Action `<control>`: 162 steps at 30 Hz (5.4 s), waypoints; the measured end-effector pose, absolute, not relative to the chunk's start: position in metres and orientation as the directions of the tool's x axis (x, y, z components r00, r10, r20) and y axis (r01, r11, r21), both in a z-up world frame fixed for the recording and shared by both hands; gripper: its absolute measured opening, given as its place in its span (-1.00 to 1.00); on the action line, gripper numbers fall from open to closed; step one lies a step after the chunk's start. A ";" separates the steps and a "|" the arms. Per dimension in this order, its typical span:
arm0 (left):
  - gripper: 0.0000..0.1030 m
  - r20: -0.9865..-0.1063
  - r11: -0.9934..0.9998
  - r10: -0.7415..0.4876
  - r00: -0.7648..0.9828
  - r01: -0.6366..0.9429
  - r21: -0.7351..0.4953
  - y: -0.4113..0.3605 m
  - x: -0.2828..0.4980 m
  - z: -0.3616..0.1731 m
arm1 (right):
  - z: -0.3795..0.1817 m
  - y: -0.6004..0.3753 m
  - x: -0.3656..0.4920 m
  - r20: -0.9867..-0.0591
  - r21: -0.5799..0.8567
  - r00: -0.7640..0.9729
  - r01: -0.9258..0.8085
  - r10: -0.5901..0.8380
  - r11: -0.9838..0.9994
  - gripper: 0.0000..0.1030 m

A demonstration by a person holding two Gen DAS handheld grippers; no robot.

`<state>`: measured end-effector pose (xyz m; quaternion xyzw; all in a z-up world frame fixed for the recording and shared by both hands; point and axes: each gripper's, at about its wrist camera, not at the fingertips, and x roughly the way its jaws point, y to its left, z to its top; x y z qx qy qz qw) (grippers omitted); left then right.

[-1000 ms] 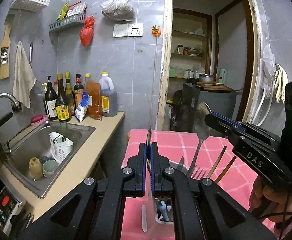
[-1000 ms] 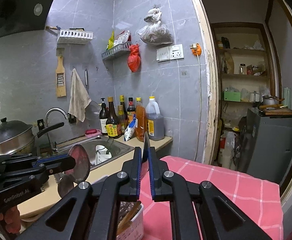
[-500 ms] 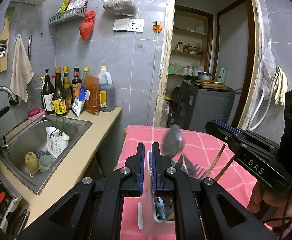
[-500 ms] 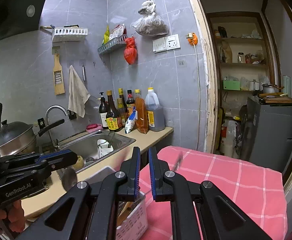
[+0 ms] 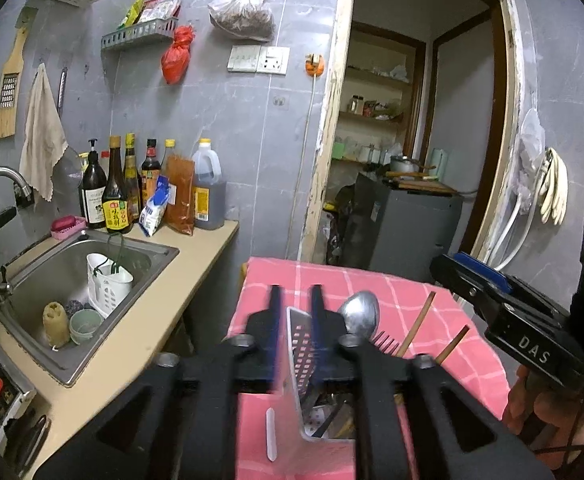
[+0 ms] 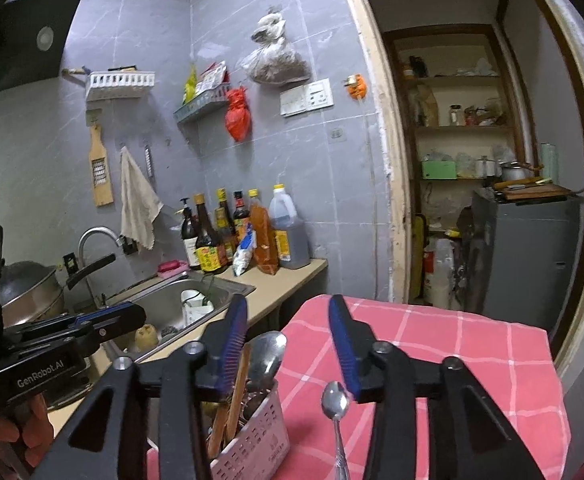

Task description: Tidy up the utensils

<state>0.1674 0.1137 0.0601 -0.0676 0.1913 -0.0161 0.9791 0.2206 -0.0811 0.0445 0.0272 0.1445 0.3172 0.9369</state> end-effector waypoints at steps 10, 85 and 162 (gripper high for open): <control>-0.18 -0.293 0.988 -0.077 0.953 0.034 -0.148 0.119 0.153 0.076 | 0.054 -0.096 0.199 -0.212 0.164 0.831 -0.489 0.514 0.857 0.39; 0.65 -0.391 0.983 -0.168 0.905 0.124 -0.134 0.093 0.065 0.024 | 0.008 -0.154 0.061 -0.393 0.053 0.918 -0.022 0.041 0.998 1.00; 0.65 -0.410 0.984 -0.167 0.897 0.126 -0.125 0.093 0.064 0.018 | 0.009 -0.154 0.060 -0.400 0.057 0.915 -0.020 0.041 0.998 1.00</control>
